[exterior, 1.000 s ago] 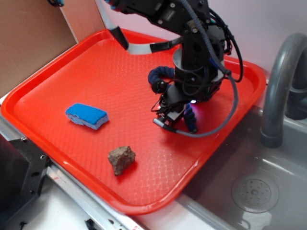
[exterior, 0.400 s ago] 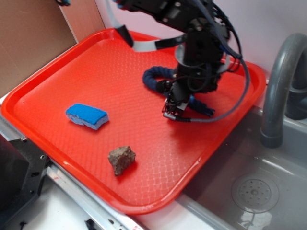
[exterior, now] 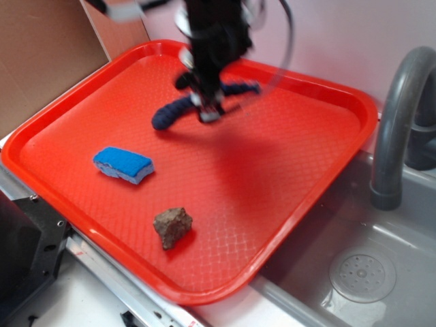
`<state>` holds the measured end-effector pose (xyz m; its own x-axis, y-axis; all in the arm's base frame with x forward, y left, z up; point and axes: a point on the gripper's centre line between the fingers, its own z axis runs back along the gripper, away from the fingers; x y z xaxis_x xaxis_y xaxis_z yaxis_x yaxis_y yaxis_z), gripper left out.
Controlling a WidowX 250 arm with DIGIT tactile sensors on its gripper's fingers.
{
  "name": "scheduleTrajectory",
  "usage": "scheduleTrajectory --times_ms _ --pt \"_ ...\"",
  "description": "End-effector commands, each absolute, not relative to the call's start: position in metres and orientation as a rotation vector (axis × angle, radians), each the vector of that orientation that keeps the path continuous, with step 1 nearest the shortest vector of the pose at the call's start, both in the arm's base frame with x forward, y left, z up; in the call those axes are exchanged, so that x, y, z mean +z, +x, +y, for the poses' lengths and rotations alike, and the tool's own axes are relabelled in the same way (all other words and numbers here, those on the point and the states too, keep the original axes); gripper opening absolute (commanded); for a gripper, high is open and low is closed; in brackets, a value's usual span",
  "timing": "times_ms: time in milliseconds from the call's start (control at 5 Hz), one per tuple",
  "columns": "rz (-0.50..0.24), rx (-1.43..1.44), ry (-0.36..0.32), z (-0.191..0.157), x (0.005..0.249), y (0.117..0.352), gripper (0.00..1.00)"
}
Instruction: Grab the blue rope.
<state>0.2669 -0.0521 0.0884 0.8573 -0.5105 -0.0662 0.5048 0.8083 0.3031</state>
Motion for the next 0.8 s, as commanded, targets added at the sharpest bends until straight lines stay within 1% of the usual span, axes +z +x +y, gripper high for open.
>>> scheduleTrajectory --times_ms 0,200,400,600 --pt "-0.073 -0.026 0.234 -0.058 0.166 0.234 0.00" --pt "-0.082 0.211 0.185 -0.067 0.194 0.224 0.00" --pt "-0.150 0.167 0.137 -0.066 0.209 0.216 0.00" --pt "-0.175 0.256 0.158 -0.064 0.204 0.214 0.00"
